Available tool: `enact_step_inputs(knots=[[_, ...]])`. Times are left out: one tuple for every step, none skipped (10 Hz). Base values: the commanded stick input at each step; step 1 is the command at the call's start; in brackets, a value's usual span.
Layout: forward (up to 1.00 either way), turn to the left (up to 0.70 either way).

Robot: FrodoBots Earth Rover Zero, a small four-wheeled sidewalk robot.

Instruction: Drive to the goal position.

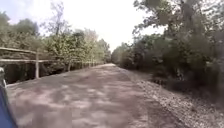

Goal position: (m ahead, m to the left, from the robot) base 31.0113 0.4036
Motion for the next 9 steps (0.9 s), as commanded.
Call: enact_step_inputs(knots=[[0.70,0.34],[0.70,0.35],[0.70,0.35],[0.70,0.30],[0.70,0.03],[0.70,0.02],[0.70,0.02],[0.70,0.02],[0.70,0.02]])
